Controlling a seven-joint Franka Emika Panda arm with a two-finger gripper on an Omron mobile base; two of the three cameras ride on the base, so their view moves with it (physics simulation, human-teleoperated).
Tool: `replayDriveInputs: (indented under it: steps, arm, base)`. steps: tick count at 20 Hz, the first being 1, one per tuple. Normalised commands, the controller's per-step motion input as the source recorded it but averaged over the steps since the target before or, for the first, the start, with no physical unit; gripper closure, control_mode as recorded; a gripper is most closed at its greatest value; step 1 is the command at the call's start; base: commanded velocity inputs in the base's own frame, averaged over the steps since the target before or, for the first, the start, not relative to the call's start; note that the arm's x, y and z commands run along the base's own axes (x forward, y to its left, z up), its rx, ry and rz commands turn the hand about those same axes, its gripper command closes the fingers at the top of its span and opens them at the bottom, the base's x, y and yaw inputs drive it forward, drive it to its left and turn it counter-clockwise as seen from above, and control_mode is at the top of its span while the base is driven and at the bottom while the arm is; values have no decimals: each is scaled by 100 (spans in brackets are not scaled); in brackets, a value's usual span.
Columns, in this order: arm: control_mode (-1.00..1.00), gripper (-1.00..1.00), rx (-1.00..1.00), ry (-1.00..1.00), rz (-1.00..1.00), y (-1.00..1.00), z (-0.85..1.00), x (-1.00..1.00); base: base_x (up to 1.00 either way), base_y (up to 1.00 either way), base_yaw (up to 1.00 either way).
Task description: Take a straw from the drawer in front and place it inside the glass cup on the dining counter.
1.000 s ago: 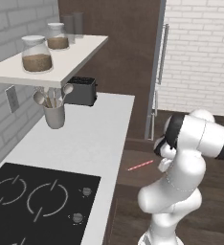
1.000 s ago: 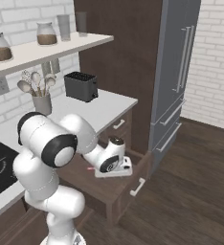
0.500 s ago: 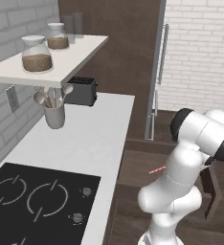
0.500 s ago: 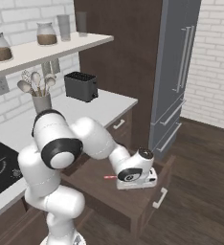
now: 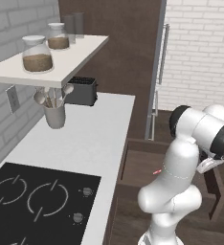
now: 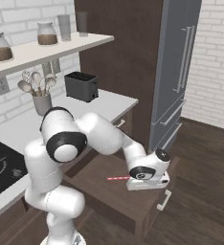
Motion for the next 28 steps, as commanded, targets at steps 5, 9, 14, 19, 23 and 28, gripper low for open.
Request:
replayDriveInputs:
  steps: [5,9,14,19,23,28]
  arm:
    - [-100,-100,0,0,-30,83,31,24]
    - [-100,-100,0,0,-40,94,23,36]
    - [-100,-100,0,0,-47,71,5,22]
    - [-100,-100,3,13,-58,30,0,9]
    - [-100,-100,14,20,-56,5,1,1]
    - [-100,-100,17,20,-51,0,0,0]
  base:
    - [0,0,0]
    - [0,0,0]
    - [0,0,0]
    - [0,0,0]
    - [0,0,0]
    - [0,0,0]
